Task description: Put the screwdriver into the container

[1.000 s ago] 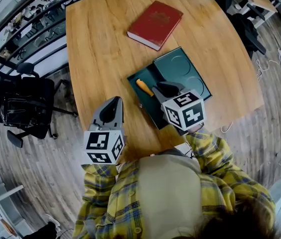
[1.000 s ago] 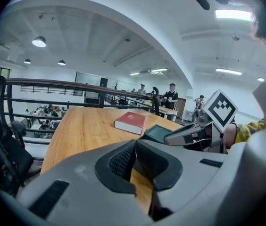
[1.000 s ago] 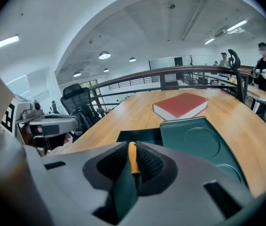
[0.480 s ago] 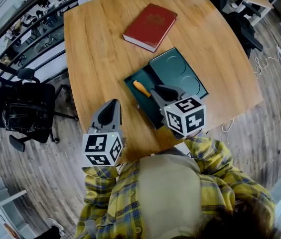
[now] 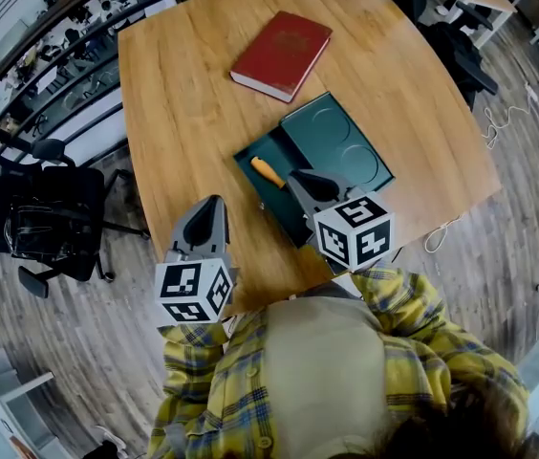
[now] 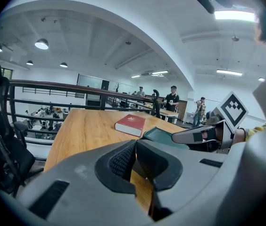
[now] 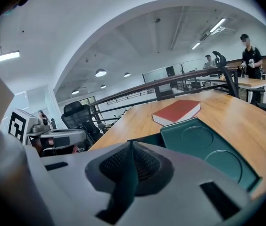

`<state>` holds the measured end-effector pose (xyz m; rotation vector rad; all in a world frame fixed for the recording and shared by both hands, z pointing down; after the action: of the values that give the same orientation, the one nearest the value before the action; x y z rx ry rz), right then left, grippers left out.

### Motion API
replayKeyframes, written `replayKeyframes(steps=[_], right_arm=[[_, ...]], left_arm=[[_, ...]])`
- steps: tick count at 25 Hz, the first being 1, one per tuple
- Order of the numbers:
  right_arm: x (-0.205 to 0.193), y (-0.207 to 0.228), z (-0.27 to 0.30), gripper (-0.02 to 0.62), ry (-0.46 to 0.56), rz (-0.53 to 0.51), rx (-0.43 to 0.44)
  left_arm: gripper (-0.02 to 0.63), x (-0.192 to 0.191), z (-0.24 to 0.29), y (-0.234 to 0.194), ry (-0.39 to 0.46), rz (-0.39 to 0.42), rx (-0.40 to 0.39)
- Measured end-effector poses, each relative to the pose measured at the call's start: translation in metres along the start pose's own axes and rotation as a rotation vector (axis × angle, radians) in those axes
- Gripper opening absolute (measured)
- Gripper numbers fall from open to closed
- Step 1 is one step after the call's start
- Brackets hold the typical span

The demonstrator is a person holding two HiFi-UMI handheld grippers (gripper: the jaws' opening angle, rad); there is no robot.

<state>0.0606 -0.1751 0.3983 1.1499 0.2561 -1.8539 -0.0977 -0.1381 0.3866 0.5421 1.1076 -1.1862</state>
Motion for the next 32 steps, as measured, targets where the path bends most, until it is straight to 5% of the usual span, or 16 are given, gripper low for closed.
replayKeyframes(steps=[32], right_arm=[[-0.0048, -0.0033, -0.0073, 0.064, 0.004, -0.023, -0.022]], left_arm=[[0.011, -0.0049, -0.0056, 0.0056, 0.008, -0.010, 0.004]])
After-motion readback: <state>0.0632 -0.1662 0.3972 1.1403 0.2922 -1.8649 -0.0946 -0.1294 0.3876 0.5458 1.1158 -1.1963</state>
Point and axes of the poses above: the fingertips, and each gripper's own axes: z forward along the fingers, y to its right, x out of its top, the point moved 3 cm from there along -z, backward along the fingers, and after that the axes turned 4 degrees about -y, right-handed, at the moved point
